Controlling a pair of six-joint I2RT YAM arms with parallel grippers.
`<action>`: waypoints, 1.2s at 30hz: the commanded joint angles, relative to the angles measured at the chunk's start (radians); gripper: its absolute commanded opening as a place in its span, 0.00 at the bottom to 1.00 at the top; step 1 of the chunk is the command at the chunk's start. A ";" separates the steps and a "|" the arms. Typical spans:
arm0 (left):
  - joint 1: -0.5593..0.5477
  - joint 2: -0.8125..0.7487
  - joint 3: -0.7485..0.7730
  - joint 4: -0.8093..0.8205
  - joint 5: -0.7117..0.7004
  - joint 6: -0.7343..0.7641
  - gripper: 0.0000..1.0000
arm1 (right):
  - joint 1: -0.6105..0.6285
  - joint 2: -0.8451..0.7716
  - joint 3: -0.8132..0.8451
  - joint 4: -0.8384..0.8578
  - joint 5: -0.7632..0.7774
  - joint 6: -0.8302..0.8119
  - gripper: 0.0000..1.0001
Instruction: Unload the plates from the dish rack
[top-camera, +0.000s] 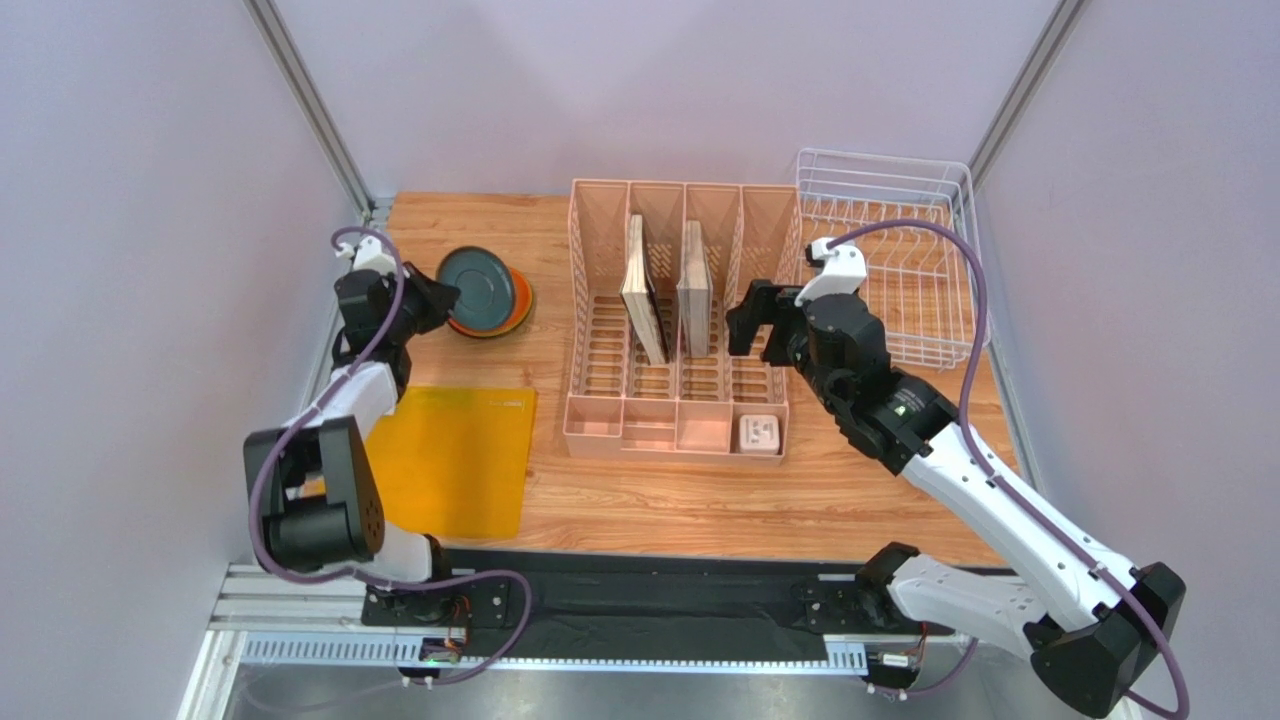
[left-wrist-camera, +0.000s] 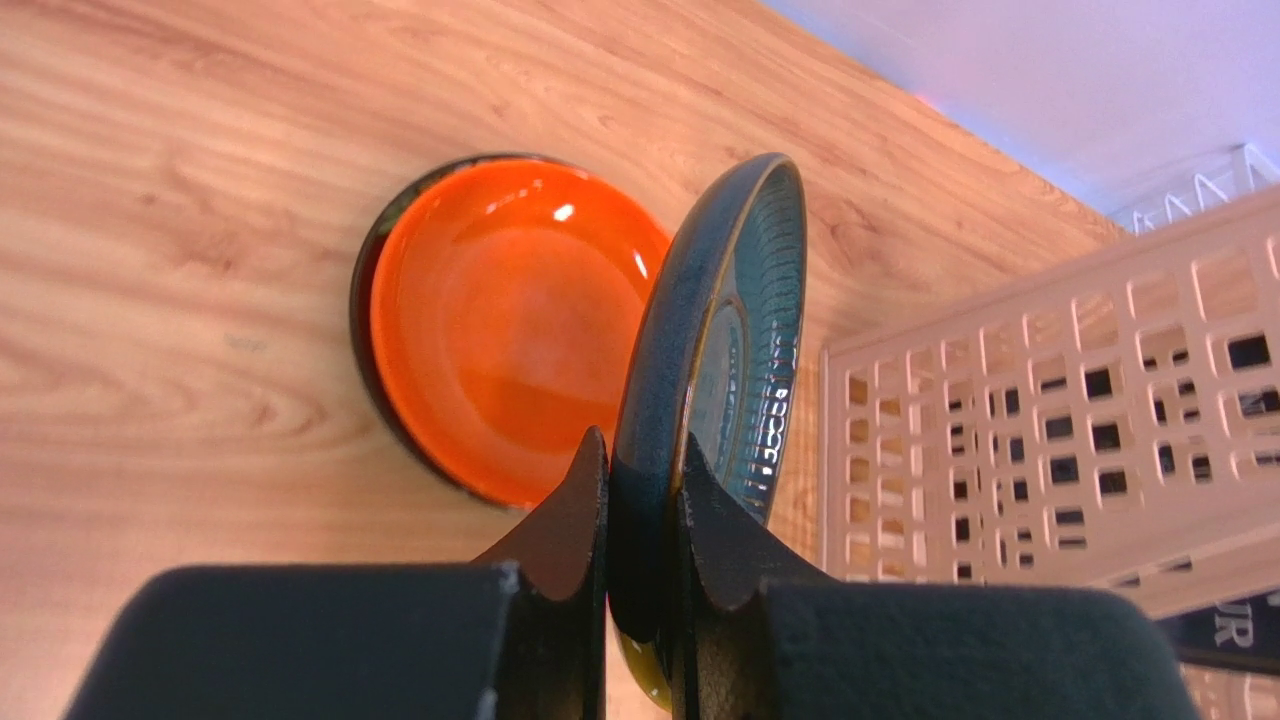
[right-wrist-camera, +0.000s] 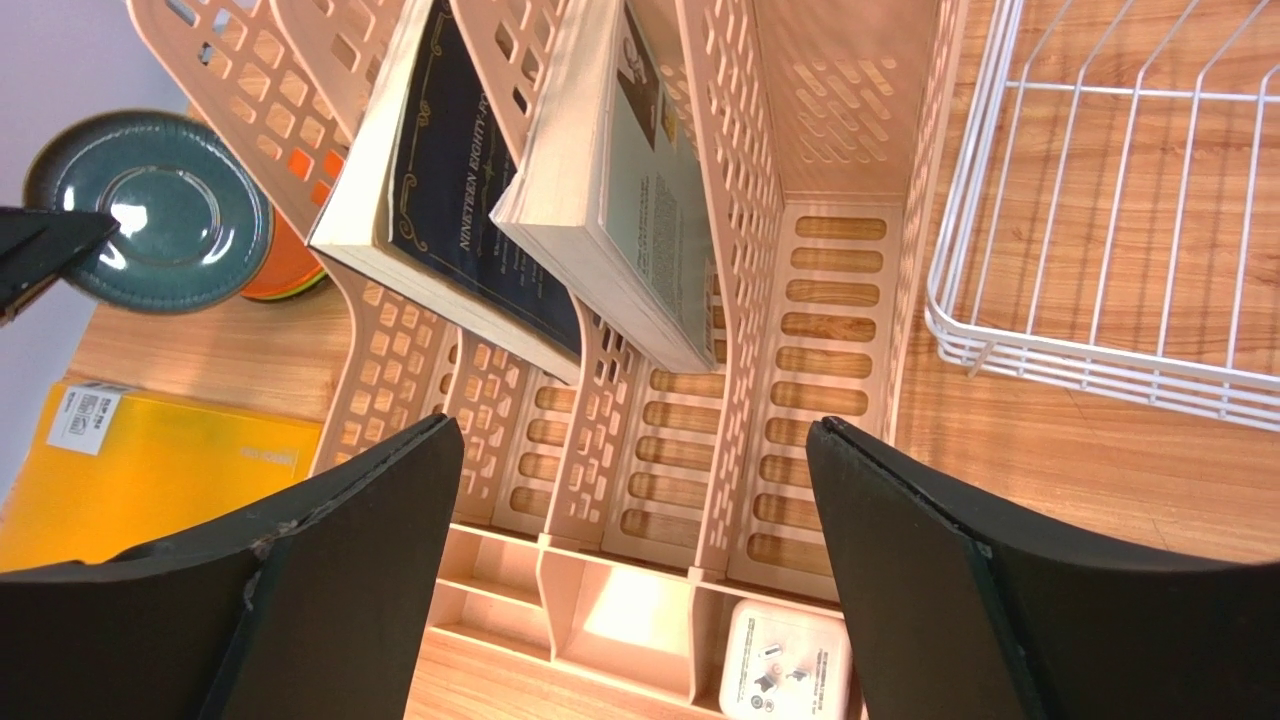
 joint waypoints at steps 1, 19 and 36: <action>0.014 0.092 0.098 0.225 0.063 -0.040 0.00 | -0.018 0.004 0.006 0.024 -0.003 -0.023 0.91; 0.025 0.448 0.213 0.331 0.143 -0.144 0.00 | -0.101 -0.011 -0.037 0.034 -0.042 -0.014 0.92; 0.046 0.473 0.235 0.259 0.223 -0.154 0.44 | -0.107 -0.012 -0.029 0.032 -0.017 -0.018 0.92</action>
